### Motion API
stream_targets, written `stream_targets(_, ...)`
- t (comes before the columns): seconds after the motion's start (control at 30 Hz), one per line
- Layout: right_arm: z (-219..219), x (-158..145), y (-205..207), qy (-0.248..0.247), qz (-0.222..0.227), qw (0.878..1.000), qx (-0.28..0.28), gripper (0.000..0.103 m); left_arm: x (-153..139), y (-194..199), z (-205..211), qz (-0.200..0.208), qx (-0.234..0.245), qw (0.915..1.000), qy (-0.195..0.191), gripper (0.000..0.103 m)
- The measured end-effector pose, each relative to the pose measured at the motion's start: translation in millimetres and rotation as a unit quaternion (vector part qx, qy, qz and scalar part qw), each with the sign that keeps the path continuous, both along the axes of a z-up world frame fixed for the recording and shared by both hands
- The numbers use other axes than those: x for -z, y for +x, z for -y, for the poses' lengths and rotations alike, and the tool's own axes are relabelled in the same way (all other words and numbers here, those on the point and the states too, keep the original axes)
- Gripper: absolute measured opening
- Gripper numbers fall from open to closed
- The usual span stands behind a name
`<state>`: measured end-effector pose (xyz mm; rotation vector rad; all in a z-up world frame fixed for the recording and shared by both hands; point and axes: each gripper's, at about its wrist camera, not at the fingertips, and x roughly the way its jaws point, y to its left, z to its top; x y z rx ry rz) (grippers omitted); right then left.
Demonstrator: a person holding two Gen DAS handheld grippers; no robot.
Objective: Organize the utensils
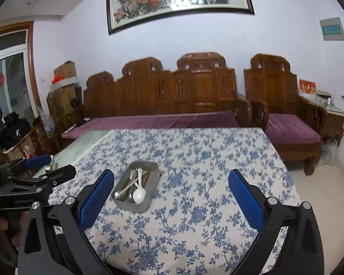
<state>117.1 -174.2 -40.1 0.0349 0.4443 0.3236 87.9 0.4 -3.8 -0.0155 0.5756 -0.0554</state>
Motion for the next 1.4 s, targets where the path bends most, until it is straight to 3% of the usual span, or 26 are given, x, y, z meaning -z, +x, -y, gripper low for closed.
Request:
stream_targets(0.33, -0.2, -36.0, -31.8, 0.002, 0.051, 0.999, 0.007, 0.1, -37.0, -30.3, -0.6, 0.055, -0.012, 0.9984, 0.0, 0.095)
stream_targets(1.4, -0.5, -37.8, -35.4, 0.001, 0.053, 0.999, 0.013, 0.1, -42.8, -39.2, -0.1, 0.069, -0.012, 0.9975, -0.002, 0.095)
